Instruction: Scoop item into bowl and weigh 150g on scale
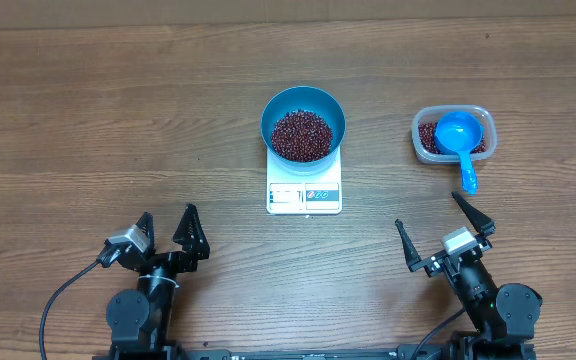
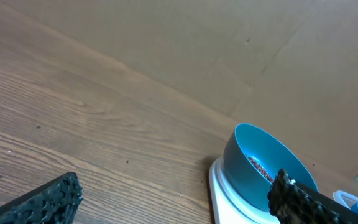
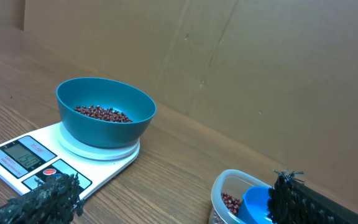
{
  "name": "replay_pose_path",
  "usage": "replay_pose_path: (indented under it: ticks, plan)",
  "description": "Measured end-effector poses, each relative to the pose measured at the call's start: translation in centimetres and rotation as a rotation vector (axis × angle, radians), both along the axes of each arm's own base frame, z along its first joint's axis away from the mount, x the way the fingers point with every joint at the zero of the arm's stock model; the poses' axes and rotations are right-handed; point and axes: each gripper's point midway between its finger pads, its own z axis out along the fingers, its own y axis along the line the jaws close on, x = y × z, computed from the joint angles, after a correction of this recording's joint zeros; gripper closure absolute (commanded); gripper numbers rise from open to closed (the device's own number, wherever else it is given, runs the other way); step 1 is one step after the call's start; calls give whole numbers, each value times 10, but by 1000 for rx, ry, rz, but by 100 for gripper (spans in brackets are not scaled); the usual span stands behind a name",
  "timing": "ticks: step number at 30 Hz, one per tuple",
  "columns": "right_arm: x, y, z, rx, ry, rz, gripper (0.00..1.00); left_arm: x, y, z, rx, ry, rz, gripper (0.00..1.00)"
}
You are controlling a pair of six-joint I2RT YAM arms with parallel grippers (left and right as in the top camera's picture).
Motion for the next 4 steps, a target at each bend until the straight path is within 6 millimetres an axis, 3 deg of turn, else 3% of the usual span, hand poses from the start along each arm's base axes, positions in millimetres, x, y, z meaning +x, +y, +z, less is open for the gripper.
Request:
replay_pose_path:
  ticks: [4]
  plan:
    - [0,0,0,0,0,0,0,0,0,0,0,0,0,0]
